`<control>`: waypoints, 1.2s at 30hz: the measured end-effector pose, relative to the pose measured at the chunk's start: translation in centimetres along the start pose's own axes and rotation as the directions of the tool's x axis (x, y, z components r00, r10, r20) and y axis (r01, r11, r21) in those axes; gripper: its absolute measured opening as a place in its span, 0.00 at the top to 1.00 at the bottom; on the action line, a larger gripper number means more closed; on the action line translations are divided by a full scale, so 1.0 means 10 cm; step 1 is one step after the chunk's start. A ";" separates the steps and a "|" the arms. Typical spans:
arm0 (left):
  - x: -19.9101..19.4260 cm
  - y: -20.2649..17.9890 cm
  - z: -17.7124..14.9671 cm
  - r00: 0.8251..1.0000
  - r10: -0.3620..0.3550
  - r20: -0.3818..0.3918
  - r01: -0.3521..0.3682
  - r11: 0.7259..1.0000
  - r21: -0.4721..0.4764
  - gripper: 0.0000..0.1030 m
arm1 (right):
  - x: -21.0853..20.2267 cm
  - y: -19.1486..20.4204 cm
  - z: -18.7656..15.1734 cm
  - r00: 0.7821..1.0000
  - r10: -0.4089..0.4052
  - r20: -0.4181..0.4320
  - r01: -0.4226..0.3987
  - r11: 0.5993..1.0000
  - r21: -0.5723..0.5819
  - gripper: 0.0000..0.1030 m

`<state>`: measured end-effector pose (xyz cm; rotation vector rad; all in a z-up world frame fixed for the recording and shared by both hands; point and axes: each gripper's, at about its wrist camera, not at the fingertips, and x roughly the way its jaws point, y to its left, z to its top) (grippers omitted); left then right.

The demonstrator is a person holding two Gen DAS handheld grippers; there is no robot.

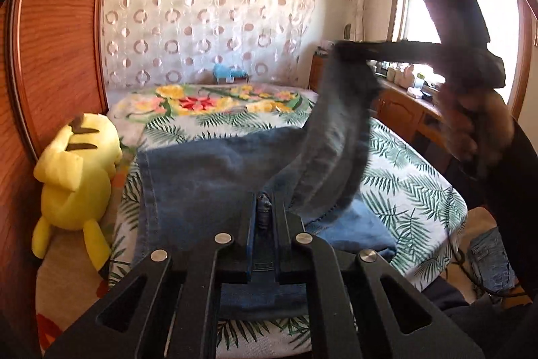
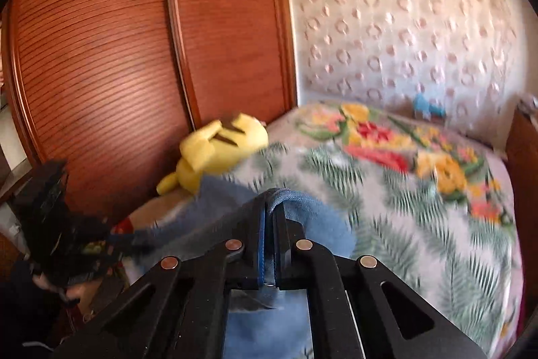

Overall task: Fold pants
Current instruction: 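Grasp the folded jeans edge with the left gripper while the right gripper grasps it too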

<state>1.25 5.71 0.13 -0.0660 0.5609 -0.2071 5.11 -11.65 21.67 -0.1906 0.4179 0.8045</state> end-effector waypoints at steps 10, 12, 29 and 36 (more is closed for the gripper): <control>-0.14 0.19 -0.11 1.000 0.014 -0.018 -0.015 0.998 -0.059 0.92 | 1.06 0.08 0.29 0.987 0.098 -0.126 -0.101 0.995 -0.020 0.97; -0.14 0.27 -0.18 0.999 0.026 -0.031 -0.029 0.997 -0.073 0.92 | 1.27 0.09 0.33 0.981 0.119 -0.151 -0.123 0.992 -0.012 0.97; 0.12 0.53 -0.48 0.989 0.091 -0.116 -0.106 0.985 -0.136 0.54 | 2.05 0.20 0.42 0.960 0.006 -0.281 -0.020 0.999 -0.045 0.52; 0.06 0.36 -0.37 0.995 0.079 -0.054 -0.085 0.990 -0.117 0.54 | 1.40 -0.11 0.54 0.987 -0.023 -0.158 0.018 0.999 -0.029 0.40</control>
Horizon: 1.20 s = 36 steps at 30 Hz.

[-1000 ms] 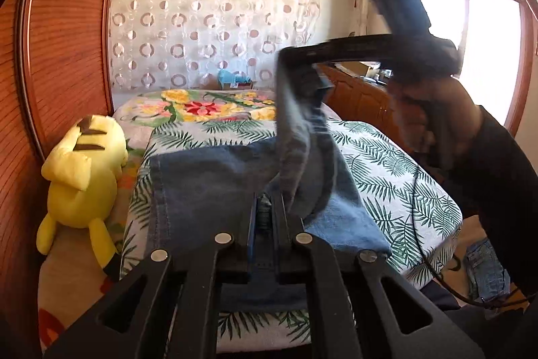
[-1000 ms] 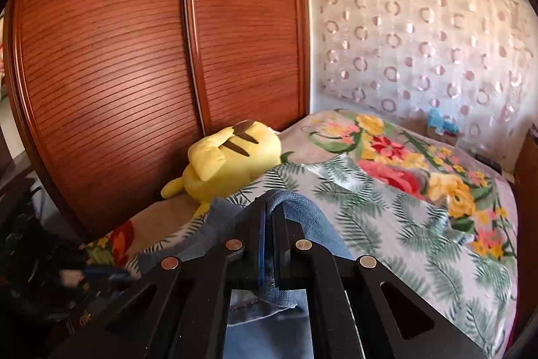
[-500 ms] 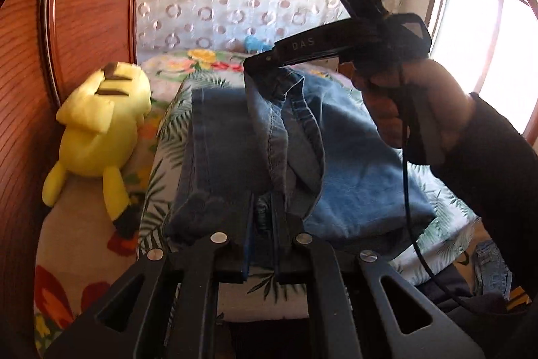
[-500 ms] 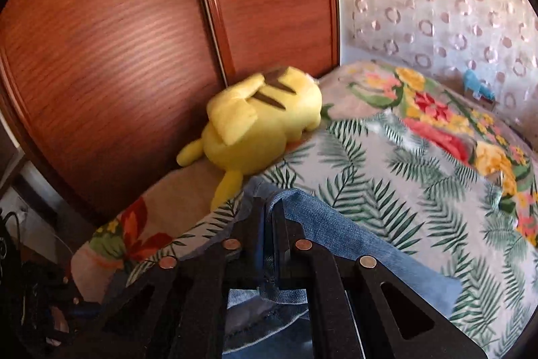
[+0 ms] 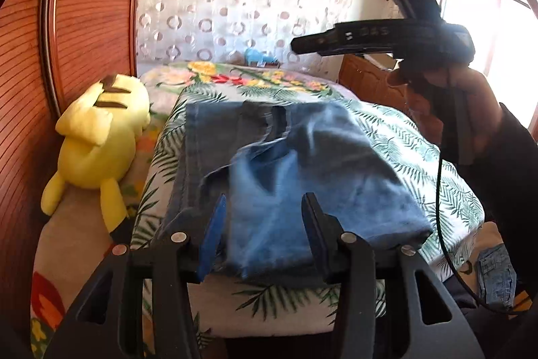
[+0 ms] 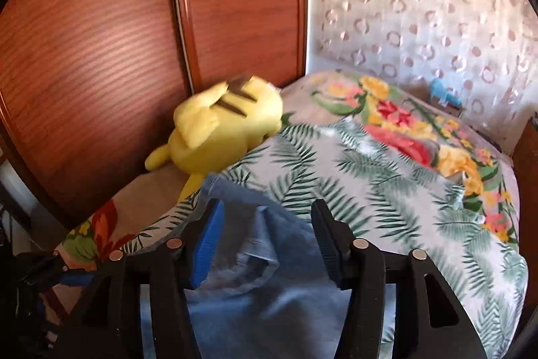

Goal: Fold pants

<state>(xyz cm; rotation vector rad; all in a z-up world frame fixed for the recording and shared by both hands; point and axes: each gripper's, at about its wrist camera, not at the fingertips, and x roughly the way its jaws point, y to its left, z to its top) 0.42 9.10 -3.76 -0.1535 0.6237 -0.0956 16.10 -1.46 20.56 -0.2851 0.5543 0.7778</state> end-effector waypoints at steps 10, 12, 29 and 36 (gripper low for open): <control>0.33 0.00 0.03 0.998 0.052 -0.043 -0.050 0.998 0.049 0.54 | -0.34 -0.34 -0.73 0.997 -0.073 -0.009 0.074 0.996 0.040 0.37; 0.43 0.07 0.06 0.996 0.067 -0.058 -0.064 0.997 0.044 0.54 | -0.34 -0.38 -0.88 0.995 -0.092 -0.039 0.094 0.994 0.060 0.37; 0.77 0.55 0.02 0.968 0.209 -0.136 -0.210 0.978 0.009 0.54 | 0.26 -0.64 -1.22 0.986 -0.011 -0.164 0.049 0.972 0.229 0.35; 0.71 0.51 0.03 0.972 0.200 -0.121 -0.201 0.980 0.007 0.54 | 0.32 -0.71 -1.31 0.986 0.030 -0.163 0.014 0.965 0.261 0.34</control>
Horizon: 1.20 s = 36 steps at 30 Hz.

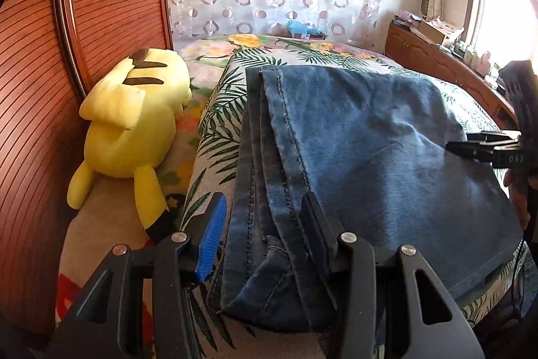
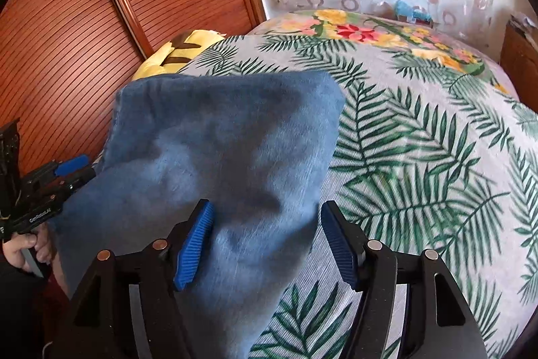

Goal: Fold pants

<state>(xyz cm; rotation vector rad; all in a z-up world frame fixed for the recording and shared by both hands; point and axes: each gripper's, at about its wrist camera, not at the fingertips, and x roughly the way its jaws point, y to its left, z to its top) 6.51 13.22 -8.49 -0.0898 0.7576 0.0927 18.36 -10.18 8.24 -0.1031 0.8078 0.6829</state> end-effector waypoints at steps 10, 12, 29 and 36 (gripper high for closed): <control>-0.17 -0.12 0.10 0.998 -0.024 0.051 0.023 1.000 0.022 0.54 | 0.03 -0.07 -0.06 0.998 0.061 0.018 -0.062 0.997 0.037 0.51; -0.21 -0.17 0.12 0.998 -0.032 0.062 0.031 0.999 0.029 0.54 | 0.03 -0.06 -0.08 0.997 0.072 0.028 -0.072 0.997 0.031 0.66; -0.36 -0.60 0.27 0.987 -0.118 0.109 0.106 0.989 0.104 0.54 | -0.99 -0.50 -0.09 0.972 -0.103 0.209 0.104 0.995 0.005 0.93; -0.30 -1.04 0.33 0.978 -0.180 0.104 0.162 0.974 0.155 0.54 | -1.44 -1.39 -0.50 0.947 -0.280 0.160 0.265 0.958 0.105 0.93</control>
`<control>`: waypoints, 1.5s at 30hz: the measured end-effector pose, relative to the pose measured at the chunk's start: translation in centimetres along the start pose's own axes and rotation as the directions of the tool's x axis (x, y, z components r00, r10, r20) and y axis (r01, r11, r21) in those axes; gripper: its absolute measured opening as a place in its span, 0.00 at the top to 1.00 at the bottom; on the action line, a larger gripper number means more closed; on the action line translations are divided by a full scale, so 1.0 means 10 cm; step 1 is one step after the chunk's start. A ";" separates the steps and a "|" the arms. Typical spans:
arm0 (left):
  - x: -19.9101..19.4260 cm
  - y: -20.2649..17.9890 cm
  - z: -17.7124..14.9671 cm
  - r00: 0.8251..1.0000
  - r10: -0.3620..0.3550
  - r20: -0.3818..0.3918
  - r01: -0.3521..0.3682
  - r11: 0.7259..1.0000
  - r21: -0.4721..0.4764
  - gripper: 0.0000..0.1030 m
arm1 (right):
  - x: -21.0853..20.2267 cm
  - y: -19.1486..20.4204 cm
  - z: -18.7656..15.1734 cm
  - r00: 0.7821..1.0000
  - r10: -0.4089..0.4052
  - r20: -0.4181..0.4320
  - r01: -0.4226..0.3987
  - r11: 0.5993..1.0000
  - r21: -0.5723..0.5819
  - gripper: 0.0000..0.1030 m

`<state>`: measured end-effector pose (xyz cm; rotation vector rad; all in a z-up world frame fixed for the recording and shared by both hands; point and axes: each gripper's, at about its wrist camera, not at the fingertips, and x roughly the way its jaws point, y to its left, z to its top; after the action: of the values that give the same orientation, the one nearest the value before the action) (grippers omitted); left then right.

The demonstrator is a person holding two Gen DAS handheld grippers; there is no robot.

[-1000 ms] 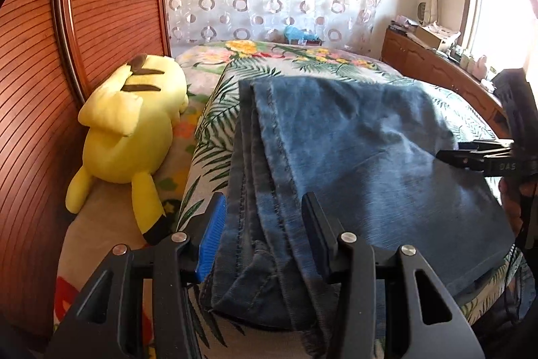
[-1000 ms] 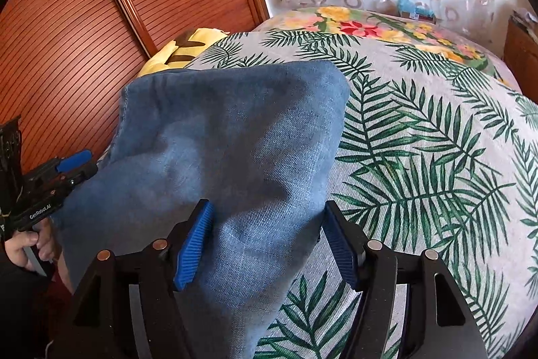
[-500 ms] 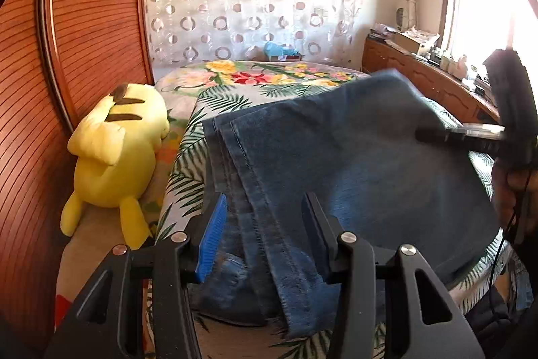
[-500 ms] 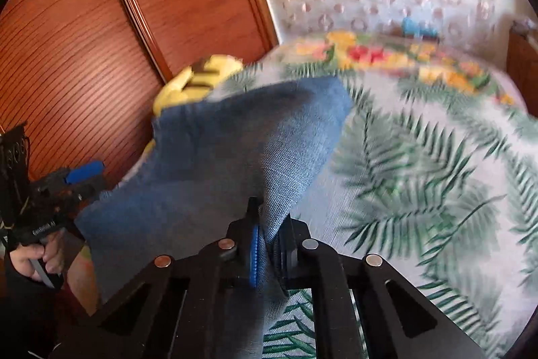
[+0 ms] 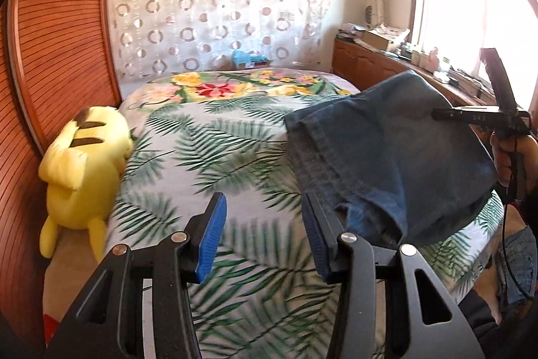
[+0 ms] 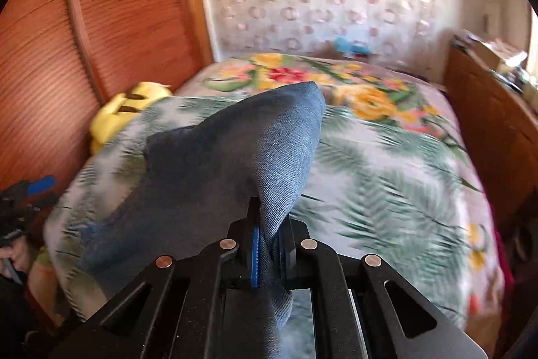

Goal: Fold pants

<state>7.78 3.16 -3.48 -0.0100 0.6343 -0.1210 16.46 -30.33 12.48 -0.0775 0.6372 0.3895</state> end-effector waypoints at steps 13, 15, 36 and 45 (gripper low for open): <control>0.30 -0.87 0.21 0.990 -0.136 -0.024 0.137 0.987 0.083 0.23 | 0.06 -0.71 -0.52 0.994 -0.077 -0.072 0.082 0.994 0.074 0.72; 0.32 -0.97 0.21 0.987 -0.160 -0.021 0.162 0.983 0.082 0.21 | -0.06 -0.64 -0.56 0.995 -0.077 -0.068 0.083 0.993 0.083 0.63; 0.80 -1.47 -0.13 0.976 -0.131 -0.172 0.156 0.977 0.143 0.21 | -0.45 -0.51 -1.25 0.998 0.023 -0.063 -0.009 0.976 0.218 0.41; 0.69 -1.30 -0.14 0.979 -0.148 -0.143 0.164 0.980 0.111 0.21 | -0.67 -0.41 -1.10 0.999 0.049 0.023 -0.052 0.987 0.149 0.87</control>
<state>11.02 -10.55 -8.06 0.0674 0.7595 -0.3149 6.87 -38.41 7.40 0.0856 0.6484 0.3897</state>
